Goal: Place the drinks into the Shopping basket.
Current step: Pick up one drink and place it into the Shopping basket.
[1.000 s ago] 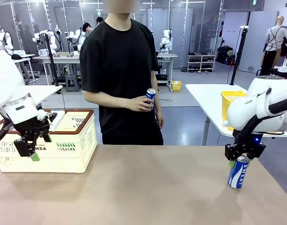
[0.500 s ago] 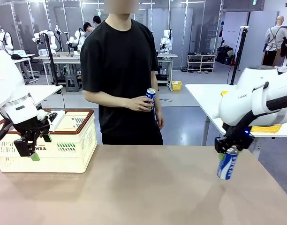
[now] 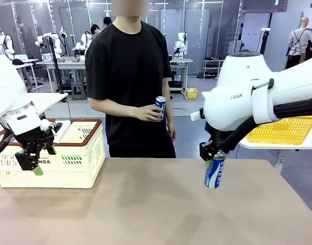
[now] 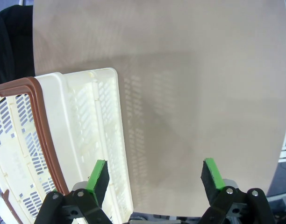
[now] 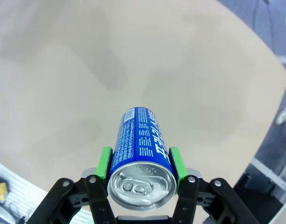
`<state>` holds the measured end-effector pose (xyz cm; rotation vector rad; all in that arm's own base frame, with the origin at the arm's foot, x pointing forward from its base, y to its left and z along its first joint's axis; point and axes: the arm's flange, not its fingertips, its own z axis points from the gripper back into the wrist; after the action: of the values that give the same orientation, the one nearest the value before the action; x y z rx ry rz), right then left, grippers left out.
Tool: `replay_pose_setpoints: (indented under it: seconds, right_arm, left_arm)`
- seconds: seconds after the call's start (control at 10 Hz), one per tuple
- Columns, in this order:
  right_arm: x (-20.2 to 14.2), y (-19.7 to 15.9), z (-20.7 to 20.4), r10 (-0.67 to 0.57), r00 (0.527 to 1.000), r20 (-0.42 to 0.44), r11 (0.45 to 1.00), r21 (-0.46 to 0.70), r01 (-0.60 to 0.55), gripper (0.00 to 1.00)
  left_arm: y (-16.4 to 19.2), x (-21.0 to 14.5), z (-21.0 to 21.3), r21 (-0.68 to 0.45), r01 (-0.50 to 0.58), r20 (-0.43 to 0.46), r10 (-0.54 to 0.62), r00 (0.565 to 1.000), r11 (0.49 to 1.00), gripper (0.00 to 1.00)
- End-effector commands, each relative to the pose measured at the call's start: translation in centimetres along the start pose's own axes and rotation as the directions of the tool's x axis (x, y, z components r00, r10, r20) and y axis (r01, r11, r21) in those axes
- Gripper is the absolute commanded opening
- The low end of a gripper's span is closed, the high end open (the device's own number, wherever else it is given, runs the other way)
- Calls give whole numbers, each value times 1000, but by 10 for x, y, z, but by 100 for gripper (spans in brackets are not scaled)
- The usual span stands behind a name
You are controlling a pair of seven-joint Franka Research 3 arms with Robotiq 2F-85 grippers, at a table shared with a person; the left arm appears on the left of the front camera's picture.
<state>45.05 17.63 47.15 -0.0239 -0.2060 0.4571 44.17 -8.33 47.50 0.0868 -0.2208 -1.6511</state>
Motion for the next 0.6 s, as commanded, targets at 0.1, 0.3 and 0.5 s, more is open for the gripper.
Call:
replay_pose_setpoints:
  seconds: [0.1,0.3,0.5]
  right_arm:
    - [17,38,8,141,990,-15,990,26,-141,24]
    - [31,72,-6,228,974,12,972,51,-229,24]
    - [38,92,-26,267,963,28,962,53,-269,24]
  left_arm:
    - [1,0,1,4,-3,-10,3,1000,1000,100]
    - [1,0,1,4,-3,-10,3,1000,1000,100]
    - [1,0,1,4,-3,-10,3,1000,1000,100]
